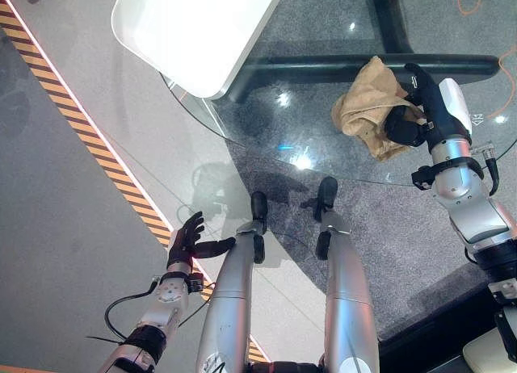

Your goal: Wipe the table with a cloth and put it in the basket.

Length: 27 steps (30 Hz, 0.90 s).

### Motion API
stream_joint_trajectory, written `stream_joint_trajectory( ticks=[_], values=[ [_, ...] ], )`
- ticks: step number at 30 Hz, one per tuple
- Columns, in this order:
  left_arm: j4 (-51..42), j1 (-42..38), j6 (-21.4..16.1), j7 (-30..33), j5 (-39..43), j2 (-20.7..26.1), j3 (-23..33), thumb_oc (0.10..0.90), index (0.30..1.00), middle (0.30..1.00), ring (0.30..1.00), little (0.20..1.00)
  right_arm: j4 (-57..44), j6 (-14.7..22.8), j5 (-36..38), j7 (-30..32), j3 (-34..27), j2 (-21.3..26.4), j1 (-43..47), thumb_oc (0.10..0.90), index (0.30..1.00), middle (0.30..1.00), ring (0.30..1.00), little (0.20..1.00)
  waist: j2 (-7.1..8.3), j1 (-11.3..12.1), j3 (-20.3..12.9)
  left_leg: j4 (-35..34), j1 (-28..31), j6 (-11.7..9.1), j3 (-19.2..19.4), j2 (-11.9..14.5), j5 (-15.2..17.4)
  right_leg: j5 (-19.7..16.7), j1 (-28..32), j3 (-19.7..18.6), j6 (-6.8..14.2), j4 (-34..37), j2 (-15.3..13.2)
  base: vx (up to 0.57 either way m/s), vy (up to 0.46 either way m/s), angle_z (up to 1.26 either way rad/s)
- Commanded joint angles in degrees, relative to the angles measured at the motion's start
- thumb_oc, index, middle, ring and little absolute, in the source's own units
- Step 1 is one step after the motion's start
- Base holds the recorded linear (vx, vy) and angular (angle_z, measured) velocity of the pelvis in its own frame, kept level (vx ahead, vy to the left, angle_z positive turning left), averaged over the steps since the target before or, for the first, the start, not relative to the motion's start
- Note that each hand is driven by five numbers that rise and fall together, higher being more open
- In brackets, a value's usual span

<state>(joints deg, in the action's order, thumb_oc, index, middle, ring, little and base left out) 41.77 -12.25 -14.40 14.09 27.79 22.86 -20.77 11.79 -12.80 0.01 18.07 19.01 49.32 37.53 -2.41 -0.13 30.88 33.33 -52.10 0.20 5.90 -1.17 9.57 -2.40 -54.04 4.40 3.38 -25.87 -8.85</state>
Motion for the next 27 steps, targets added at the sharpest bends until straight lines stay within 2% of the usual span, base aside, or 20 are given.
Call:
stream_joint_trajectory(
  ticks=[1,7,20,21,23,27],
  values=[
    [-0.04,9.19,-0.42,-0.15,-3.14,-1.17,0.86,0.8,0.9,0.9,0.9,0.9,-7.76,1.34,-2.62,2.89,-0.93,1.12,3.11,0.8,0.9,0.9,0.9,0.9,-1.03,1.38,-1.08,-4.52,2.73,2.55,1.52,-0.5,-2.46,4.91,1.38,4.11,-1.16,-3.83,3.99,0.0,0.0,0.0],
    [0.73,8.13,-0.5,0.26,-3.61,-1.99,-0.21,0.8,0.9,0.9,0.9,0.9,-5.3,-0.16,-2.97,0.71,3.2,-2.28,6.3,0.8,0.9,0.9,0.9,0.9,-1.66,2.28,-1.08,-5.09,2.45,2.58,1.26,-0.91,-2.87,4.91,1.08,4.54,-1.37,-3.51,3.7,0.0,0.0,0.0],
    [0.51,6.6,-1.2,1.41,-4.24,-2.33,-0.88,0.8,0.9,0.9,0.9,0.9,-3.17,-2.04,-5.49,-4.01,7.47,-4.93,9.14,0.8,0.9,0.9,0.9,0.9,-1.94,2.87,-1.08,-5.55,2.41,2.39,1.1,-1.33,-3.39,4.85,1.07,4.74,-1.4,-3.08,3.69,0.0,0.002,0.0],
    [0.24,6.36,-1.29,1.4,-4.11,-2.25,-0.98,0.8,0.9,0.9,0.9,0.9,-2.86,-2.56,-5.81,-4.48,8.15,-5.15,9.57,0.608,0.735,0.735,0.735,0.708,-2.0,2.98,-1.08,-5.61,2.49,2.35,1.13,-1.31,-3.47,4.87,1.15,4.79,-1.39,-3.06,3.62,0.0,0.0,0.0],
    [-0.25,5.82,-1.79,1.83,-3.82,-2.25,-1.45,0.8,0.9,0.9,0.9,0.9,-1.53,-3.74,-6.08,-4.88,9.55,-5.54,10.64,0.1,0.3,0.3,0.3,0.2,-2.18,3.18,-1.08,-5.72,2.53,2.33,1.07,-1.42,-3.59,4.85,1.18,4.83,-1.43,-2.97,3.56,-0.01,0.007,0.04],
    [-0.34,4.97,-5.52,3.3,0.58,-2.94,-0.52,0.8,0.9,0.9,0.9,0.9,3.33,-4.94,-6.32,-5.69,12.06,-6.6,12.67,0.1,0.3,0.3,0.3,0.2,-2.6,3.74,-1.08,-5.93,2.84,2.29,0.99,-1.65,-3.76,5.1,1.42,4.92,-1.68,-2.92,3.57,-0.02,0.012,0.06]
  ],
)
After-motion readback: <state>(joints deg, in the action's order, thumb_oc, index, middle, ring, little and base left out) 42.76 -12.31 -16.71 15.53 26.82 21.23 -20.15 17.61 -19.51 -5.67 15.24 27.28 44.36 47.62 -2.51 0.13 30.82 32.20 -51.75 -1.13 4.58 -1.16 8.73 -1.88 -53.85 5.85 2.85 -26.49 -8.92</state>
